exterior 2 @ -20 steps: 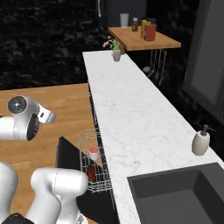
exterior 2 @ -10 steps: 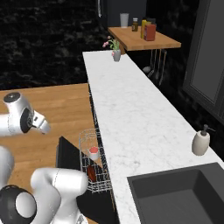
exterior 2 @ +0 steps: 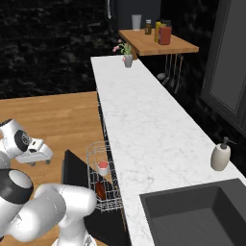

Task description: Pick up the cup and bowl from the counter, place them in the dishwasher, and close the dishwasher door.

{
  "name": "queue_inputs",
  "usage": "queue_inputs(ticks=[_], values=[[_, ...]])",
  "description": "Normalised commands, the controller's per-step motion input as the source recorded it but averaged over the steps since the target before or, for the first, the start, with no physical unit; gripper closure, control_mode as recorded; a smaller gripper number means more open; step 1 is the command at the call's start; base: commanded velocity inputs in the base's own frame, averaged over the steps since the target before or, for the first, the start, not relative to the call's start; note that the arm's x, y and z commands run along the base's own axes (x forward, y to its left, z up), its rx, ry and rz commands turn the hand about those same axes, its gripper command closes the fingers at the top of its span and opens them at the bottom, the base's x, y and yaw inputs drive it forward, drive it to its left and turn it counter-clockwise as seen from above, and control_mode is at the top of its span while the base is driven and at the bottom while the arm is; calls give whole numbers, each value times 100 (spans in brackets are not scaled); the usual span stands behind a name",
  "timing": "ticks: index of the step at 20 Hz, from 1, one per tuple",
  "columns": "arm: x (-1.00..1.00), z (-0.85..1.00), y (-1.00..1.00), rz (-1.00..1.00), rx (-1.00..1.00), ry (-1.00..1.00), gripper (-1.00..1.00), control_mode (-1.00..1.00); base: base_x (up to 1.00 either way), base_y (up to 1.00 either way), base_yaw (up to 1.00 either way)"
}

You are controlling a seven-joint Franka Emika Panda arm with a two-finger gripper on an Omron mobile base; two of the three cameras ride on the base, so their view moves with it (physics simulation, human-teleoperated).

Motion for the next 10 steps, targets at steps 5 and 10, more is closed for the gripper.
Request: queue_inputs(ticks=[5,10], values=[[0,-58,43,11,-28,21,-100,-100,0,0,0],[7,-61,41,6,-32,18,-100,-100,0,0,0]])
